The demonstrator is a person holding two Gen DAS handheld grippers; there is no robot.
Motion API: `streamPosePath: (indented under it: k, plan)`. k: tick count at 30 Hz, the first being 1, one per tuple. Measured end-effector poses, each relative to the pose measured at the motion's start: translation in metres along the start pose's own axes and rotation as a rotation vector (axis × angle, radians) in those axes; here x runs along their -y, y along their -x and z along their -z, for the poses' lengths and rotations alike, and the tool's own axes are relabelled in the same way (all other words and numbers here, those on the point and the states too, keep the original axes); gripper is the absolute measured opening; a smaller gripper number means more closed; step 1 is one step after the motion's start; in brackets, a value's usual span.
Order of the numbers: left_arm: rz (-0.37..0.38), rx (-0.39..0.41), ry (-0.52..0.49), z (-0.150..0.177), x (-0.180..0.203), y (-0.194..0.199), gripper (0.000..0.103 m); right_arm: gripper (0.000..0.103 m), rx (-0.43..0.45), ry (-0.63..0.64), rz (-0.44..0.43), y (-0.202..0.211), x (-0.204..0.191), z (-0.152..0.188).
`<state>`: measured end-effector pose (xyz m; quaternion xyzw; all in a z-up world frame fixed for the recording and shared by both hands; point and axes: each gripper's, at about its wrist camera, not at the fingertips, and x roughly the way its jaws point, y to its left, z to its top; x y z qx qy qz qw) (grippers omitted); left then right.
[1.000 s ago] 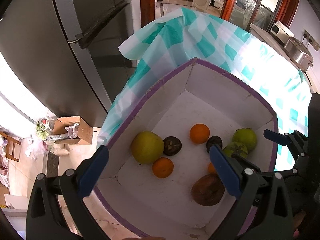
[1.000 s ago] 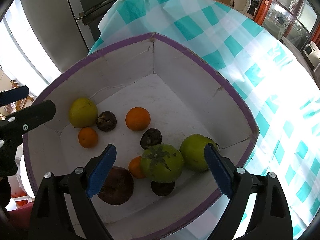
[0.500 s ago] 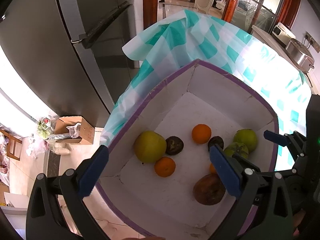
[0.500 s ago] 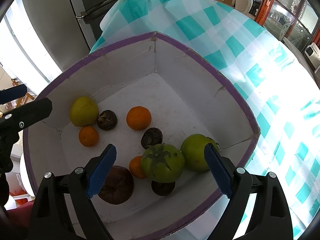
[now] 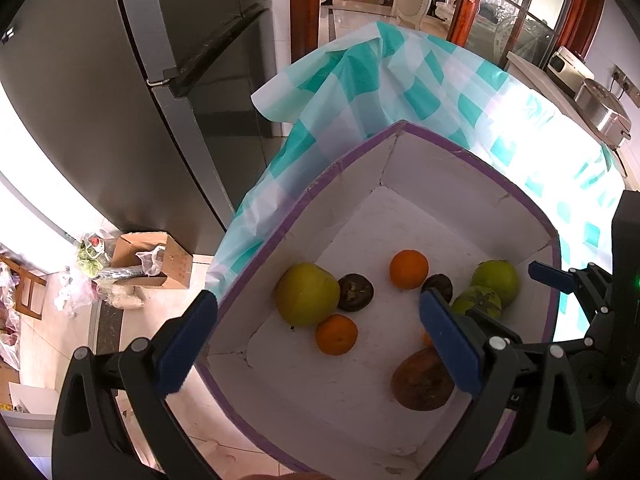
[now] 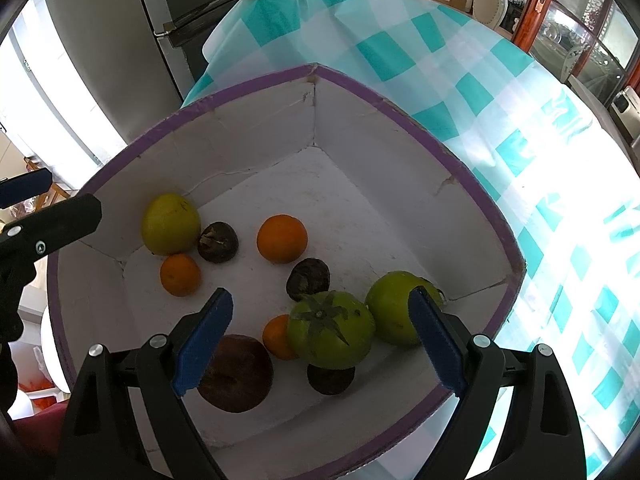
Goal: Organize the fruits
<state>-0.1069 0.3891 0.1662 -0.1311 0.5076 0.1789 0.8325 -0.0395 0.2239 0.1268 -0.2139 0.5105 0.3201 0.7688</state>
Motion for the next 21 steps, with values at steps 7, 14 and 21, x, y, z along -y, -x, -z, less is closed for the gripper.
streamPosePath:
  k: [7, 14, 21]
  plan:
    - [-0.003, 0.001, -0.002, 0.0, -0.001, 0.0, 0.101, 0.087, -0.002, -0.002, 0.0, -0.001, -0.002, -0.001]
    - [-0.038, 0.033, -0.013, 0.001, -0.002, 0.004, 0.101, 0.087, -0.005, -0.003, -0.001, -0.001, -0.001, 0.0]
    - [-0.04, 0.035, -0.029, 0.005, 0.007, 0.007, 0.101, 0.087, 0.009, -0.021, -0.012, 0.004, 0.006, 0.012]
